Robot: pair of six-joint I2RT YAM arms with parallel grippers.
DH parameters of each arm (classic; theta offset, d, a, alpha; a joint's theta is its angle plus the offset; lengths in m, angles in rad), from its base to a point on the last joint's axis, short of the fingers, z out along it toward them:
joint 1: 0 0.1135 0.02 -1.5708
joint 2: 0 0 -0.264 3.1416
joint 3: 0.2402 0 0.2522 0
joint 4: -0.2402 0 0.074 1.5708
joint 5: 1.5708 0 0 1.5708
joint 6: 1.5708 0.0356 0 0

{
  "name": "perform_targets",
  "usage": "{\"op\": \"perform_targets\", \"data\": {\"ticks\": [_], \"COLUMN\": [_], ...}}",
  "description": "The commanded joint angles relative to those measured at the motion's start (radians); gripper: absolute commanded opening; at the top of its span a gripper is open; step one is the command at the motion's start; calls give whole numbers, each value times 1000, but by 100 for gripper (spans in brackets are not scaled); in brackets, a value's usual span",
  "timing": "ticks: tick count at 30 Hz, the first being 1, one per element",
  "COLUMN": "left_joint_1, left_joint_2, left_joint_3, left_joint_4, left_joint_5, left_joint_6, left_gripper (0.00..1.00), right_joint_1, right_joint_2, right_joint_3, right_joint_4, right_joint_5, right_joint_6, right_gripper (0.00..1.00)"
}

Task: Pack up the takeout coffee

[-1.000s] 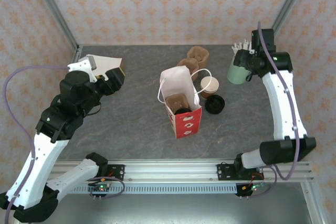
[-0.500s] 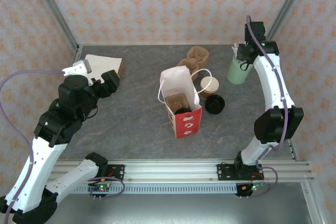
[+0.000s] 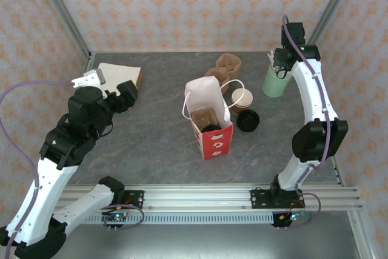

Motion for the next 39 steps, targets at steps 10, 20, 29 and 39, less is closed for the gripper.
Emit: {"op": "perform_targets", "data": {"ticks": [10,20,29,39], "left_joint_1": [8,8,8,8], "left_joint_2": [-3,-8,6,5], "left_joint_3": [0,-31,-41,-37], "left_joint_4": [-10,-17,-18,-41], "left_joint_5": [-21,-49,-36,-39], "left_joint_6": [10,10,-14,-29], "left_gripper": [90,90,91,91], "right_joint_1": [-5,-5,-4,328], "right_joint_2": [-187,-350,-432,-419], "right_joint_3": [106,295,386,317], "right_joint_4": [-155,-352,-390,-459], "right_joint_5": [49,-277,-793,-687], "right_joint_6": [-35,48,178,212], "right_gripper": [12,11,8,6]}}
